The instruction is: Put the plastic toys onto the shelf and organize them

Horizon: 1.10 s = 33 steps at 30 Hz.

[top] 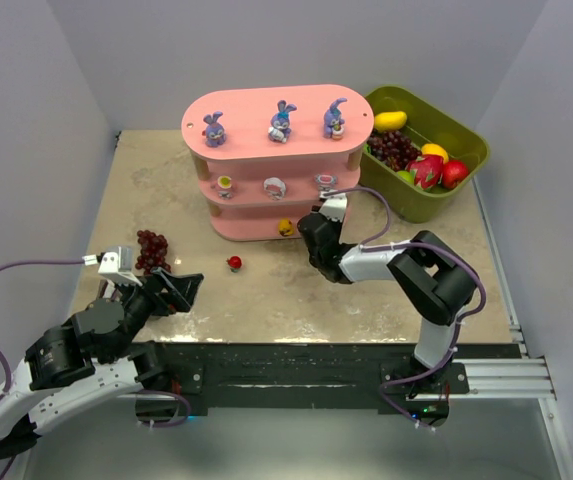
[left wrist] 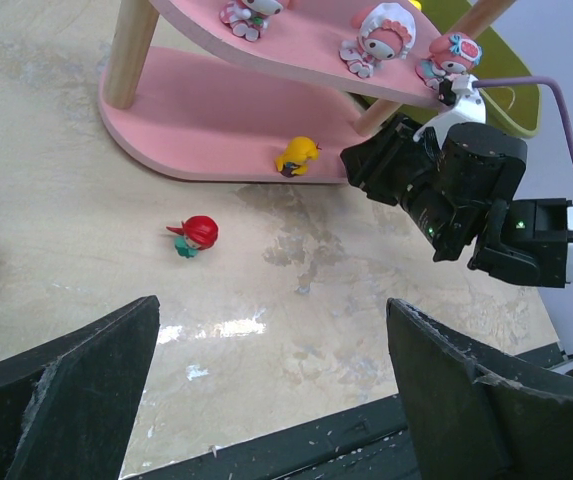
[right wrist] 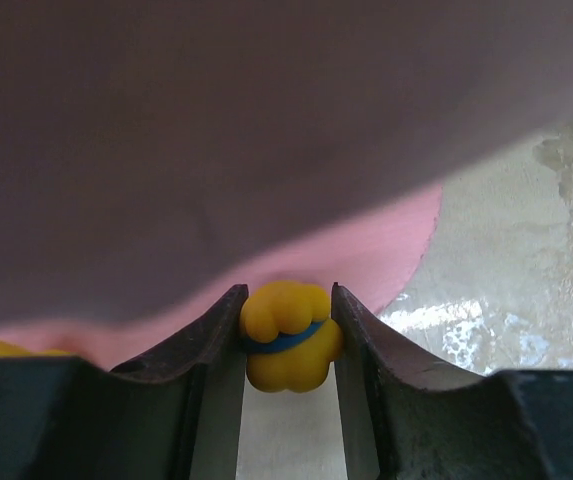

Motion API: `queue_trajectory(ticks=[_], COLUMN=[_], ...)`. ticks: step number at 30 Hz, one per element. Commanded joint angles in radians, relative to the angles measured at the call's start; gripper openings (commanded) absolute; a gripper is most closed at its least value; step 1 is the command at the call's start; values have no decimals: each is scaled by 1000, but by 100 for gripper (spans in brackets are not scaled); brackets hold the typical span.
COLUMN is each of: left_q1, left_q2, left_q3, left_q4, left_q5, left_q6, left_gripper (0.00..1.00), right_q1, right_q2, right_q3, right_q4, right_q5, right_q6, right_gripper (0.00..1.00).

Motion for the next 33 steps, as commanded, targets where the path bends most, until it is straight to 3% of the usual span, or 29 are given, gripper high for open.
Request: queue_trajectory(ticks=[1, 33], left_q1=[-1, -1], left_q2=[10, 18], left_q3=[3, 3], left_q4=[25, 20], left_q5=[-21, -25], left_q6=[1, -7], left_gripper=[100, 100], right_q1=[-17, -20], right_q2=[11, -25], right_q3=[32, -92], right_q4=[37, 154], right_q5=[-7, 36], right_q6=[-23, -52], right_gripper=[0, 0])
